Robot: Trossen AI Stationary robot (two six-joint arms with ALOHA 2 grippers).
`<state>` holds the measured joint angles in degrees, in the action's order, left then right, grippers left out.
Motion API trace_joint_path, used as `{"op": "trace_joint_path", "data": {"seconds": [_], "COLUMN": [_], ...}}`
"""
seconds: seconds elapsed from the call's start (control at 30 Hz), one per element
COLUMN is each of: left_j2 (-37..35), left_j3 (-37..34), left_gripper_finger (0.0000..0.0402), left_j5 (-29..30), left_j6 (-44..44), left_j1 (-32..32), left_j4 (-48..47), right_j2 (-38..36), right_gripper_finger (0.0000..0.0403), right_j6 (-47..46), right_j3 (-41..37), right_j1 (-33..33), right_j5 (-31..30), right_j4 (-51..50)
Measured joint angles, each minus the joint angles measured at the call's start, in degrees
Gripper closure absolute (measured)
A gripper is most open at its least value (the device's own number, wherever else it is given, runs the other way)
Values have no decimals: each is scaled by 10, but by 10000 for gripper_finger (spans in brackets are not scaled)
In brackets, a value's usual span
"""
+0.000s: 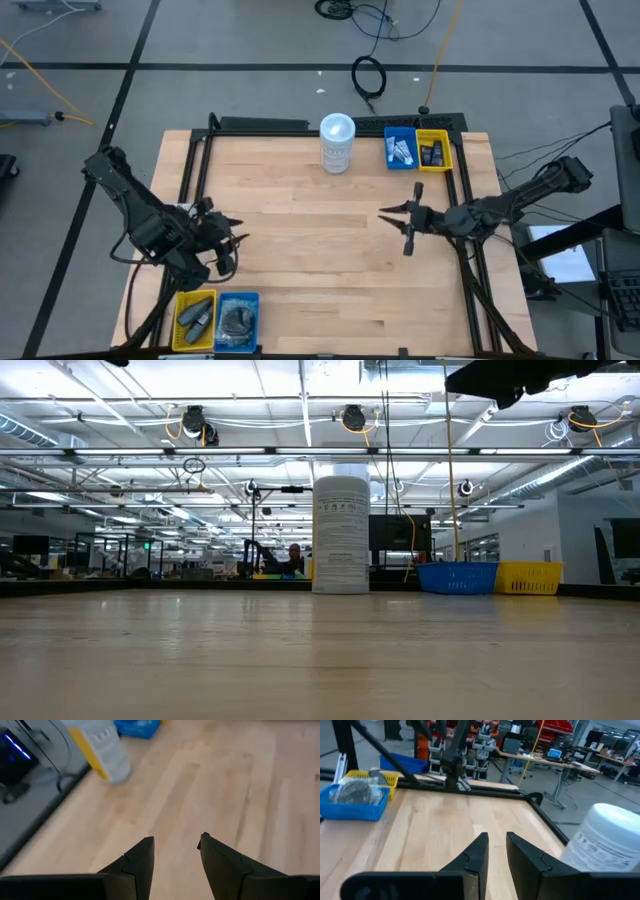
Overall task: Pick & Place Travel size toiletries
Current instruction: Return to Home Position
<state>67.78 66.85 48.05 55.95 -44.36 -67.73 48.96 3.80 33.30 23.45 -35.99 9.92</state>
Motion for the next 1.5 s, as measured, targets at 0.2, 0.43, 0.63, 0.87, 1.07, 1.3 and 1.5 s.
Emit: {"op": "trace_joint_path", "data": {"seconds": [0.2,0.43,0.63,0.87,1.07,1.3,1.5], "left_j2": [-7,-79,-187,-313,-422,-524,-581], "left_j3": [-5,-103,-216,-341,-436,-504,-530], "left_gripper_finger": [243,243,243,243,243,243,243], "left_j5": [44,45,45,42,3,-77,-156], "left_j6": [-30,-31,-94,-241,-371,-469,-497], "left_j1": [0,0,0,0,12,71,138], "left_j4": [6,73,196,378,532,612,613], "right_j2": [-59,-137,-227,-342,-394,-416,-447], "right_gripper_finger": [344,344,344,344,344,344,357], "right_j6": [-2,-21,-1,4,3,-21,-60], "right_j3": [-1,-64,-132,-184,-218,-220,-220], "right_j1": [-10,-10,-10,-22,-22,-34,-73], "right_j5": [0,-45,-48,-45,-7,3,39], "right_j4": [-40,-41,25,36,29,-27,-91]}}
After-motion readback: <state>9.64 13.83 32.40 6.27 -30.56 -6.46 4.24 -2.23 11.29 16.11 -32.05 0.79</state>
